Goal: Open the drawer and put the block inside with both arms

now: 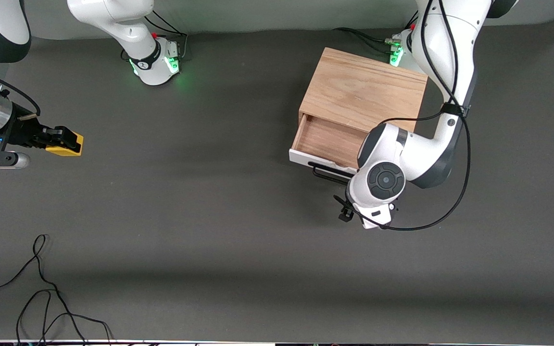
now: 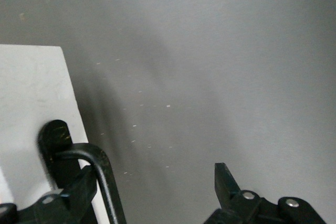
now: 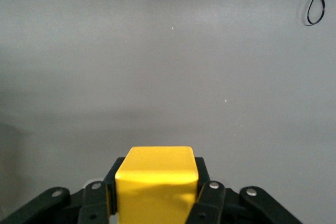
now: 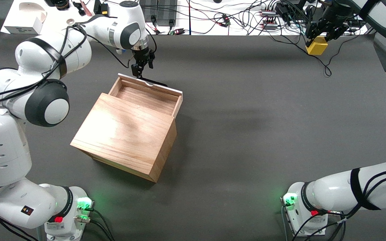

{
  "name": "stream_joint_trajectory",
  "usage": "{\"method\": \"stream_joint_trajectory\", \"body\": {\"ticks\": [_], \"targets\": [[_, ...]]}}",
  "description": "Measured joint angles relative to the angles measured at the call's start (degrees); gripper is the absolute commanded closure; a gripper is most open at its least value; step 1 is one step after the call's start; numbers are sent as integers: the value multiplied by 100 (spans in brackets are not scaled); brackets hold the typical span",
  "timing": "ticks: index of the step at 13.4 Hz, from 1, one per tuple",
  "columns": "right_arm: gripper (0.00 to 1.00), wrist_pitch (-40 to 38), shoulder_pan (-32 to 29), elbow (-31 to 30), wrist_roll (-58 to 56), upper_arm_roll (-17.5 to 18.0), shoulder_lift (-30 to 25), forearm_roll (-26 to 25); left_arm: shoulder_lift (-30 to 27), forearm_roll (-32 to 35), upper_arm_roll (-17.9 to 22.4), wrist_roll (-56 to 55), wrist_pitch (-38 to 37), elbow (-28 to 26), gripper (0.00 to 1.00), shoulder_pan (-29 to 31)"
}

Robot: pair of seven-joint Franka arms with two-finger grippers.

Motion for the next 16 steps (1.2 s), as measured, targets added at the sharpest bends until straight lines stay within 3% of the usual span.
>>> {"method": "stream_joint_trajectory", "body": {"ticks": [3, 6, 9, 13, 16], "targets": [[84, 0, 0, 0, 0, 0, 0, 0, 4, 38, -2, 72, 430, 108, 1, 1], [84, 0, -1, 0, 0, 0, -2, 0, 0, 51, 1, 131, 373, 393, 1, 15], [84, 0, 0, -1, 0, 0, -4, 0, -187, 77, 9, 907, -703, 878, 1, 127], [84, 0, 15, -2, 52, 26, -15, 0, -1175, 93, 33, 3013, -2327, 1219, 1, 465], [84, 0, 220, -2, 378, 51, -30, 0, -1824, 210, 50, 4618, -3049, 1208, 1, 807]]}}
